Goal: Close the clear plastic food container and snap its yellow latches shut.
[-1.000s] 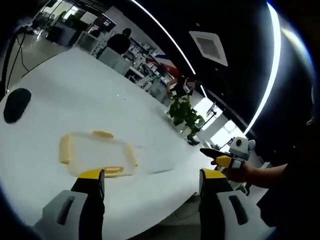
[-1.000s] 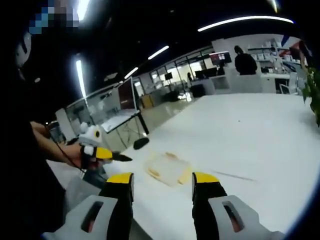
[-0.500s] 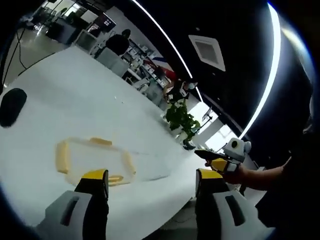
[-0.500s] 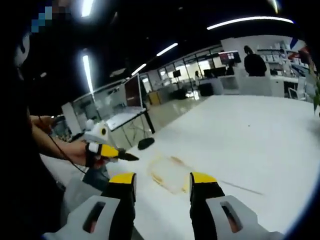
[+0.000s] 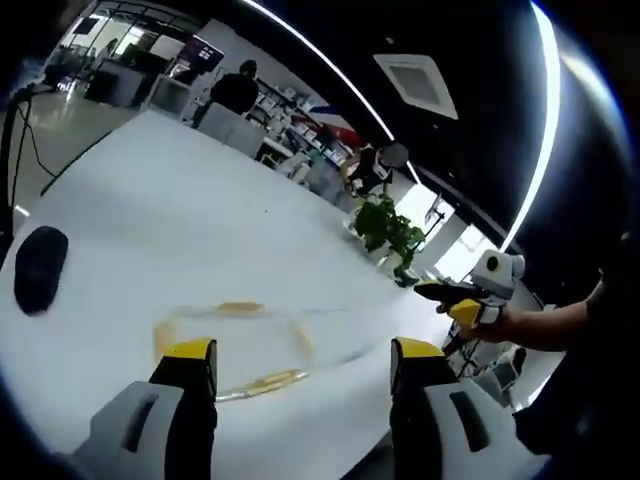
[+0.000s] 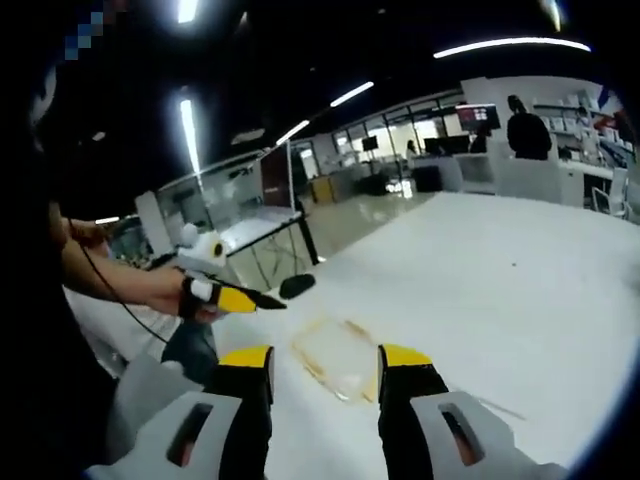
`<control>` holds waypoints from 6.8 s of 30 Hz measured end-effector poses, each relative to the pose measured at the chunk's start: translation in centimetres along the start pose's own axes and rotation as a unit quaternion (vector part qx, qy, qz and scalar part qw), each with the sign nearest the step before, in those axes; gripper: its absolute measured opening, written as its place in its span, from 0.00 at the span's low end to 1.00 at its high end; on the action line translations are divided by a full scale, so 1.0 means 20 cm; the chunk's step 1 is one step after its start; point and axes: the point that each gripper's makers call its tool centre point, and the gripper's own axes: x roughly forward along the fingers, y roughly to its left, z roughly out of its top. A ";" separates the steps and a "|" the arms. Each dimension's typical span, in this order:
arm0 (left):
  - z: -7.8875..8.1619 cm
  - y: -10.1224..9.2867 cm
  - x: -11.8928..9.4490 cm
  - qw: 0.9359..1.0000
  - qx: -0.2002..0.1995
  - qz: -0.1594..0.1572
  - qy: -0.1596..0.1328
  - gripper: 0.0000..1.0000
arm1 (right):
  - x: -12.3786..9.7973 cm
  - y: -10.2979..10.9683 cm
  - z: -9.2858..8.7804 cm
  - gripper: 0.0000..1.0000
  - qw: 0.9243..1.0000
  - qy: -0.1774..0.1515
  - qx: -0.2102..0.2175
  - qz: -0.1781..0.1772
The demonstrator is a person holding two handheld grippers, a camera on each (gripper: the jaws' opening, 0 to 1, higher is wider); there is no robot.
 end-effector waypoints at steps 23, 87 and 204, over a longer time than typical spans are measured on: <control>-0.07 0.22 0.02 0.975 0.167 0.005 0.146 0.65 | 0.20 -0.06 -0.07 0.38 0.995 0.071 -0.066 0.027; -0.20 0.52 0.16 0.810 0.457 -0.077 0.360 0.55 | 0.52 -0.29 -0.55 0.44 0.887 0.352 -0.280 0.106; 0.02 0.16 0.23 0.793 0.467 -0.146 0.362 0.39 | 0.28 -0.39 -0.35 0.39 0.843 0.419 -0.319 0.107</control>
